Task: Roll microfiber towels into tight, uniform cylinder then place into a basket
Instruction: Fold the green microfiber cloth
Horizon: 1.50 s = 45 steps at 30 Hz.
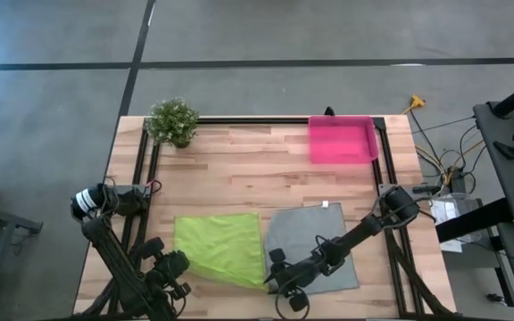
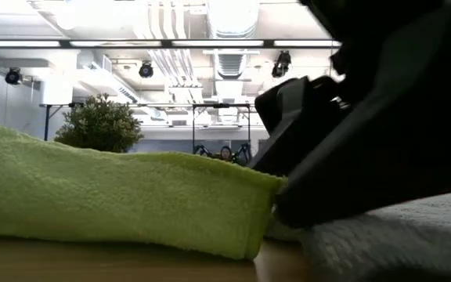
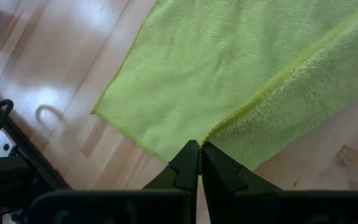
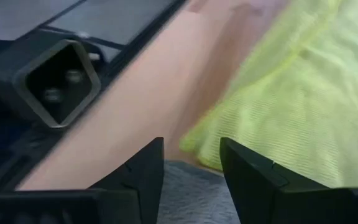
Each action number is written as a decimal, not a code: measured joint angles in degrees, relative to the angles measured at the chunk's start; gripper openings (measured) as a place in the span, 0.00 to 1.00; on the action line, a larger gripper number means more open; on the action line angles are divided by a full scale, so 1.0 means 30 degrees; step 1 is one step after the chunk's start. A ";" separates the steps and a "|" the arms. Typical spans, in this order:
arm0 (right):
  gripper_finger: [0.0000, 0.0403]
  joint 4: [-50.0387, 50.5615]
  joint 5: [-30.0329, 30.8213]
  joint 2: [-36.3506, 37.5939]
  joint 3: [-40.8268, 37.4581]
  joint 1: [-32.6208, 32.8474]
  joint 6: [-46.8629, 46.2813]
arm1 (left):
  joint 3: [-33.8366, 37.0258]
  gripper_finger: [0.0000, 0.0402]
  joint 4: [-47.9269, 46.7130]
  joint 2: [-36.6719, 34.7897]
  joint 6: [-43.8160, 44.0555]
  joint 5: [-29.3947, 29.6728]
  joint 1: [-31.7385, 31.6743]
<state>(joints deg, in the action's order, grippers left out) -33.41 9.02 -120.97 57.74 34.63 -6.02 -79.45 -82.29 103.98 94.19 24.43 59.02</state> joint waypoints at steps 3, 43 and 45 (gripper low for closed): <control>0.35 -0.0172 0.0237 -0.0014 0.0007 -0.0027 -0.0007 | 0.0027 0.00 0.0149 0.0000 0.0000 0.0000 0.0000; 0.02 0.4073 0.8238 0.2988 -0.0517 -0.0681 0.6025 | 0.0134 0.00 -0.2095 -0.0240 -0.0015 -0.0544 0.0117; 0.02 0.4090 0.8238 0.2914 -0.0765 -0.0934 0.6033 | 0.0262 0.00 -0.2116 -0.0240 -0.0015 -0.0525 0.0117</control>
<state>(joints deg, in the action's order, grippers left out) -21.14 33.74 -112.23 55.44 31.83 12.08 -78.67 -88.64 103.26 94.15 22.85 59.37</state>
